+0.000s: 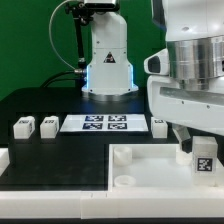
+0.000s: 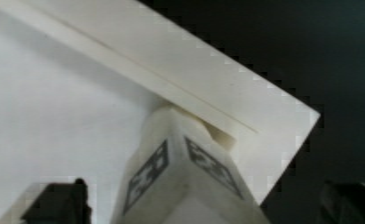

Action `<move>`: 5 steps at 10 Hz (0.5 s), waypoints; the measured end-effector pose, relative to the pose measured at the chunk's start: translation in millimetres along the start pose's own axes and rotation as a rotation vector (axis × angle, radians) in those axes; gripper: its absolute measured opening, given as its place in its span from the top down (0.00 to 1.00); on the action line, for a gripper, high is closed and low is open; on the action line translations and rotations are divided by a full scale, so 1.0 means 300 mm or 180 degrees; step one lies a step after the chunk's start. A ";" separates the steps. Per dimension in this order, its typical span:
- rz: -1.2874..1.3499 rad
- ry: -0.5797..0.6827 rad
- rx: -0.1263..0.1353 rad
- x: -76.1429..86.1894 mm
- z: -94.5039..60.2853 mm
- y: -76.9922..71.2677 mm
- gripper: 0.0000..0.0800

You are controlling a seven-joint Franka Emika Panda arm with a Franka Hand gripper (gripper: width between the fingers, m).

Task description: Assemble one leg

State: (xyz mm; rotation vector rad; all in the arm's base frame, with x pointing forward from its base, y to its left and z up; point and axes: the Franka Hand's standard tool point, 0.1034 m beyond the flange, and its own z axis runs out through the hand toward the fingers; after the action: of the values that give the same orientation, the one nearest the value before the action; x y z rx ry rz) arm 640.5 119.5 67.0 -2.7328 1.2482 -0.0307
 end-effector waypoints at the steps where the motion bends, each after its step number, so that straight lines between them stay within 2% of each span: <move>1: -0.0559 0.0010 -0.0026 0.001 -0.001 0.001 0.19; 3: -0.1973 0.0059 -0.0107 0.014 -0.009 -0.001 0.19; 4: -0.2197 0.0056 -0.0109 0.020 -0.009 0.004 0.19; 5: -0.2022 0.0058 -0.0108 0.019 -0.008 0.003 0.19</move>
Offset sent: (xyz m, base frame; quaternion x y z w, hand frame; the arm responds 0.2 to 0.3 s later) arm 0.0003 -0.0012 0.0010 0.0126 0.0044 -0.4009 0.9160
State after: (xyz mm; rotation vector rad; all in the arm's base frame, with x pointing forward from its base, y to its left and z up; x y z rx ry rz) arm 643.2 114.4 69.2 -3.0350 0.3397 -0.0990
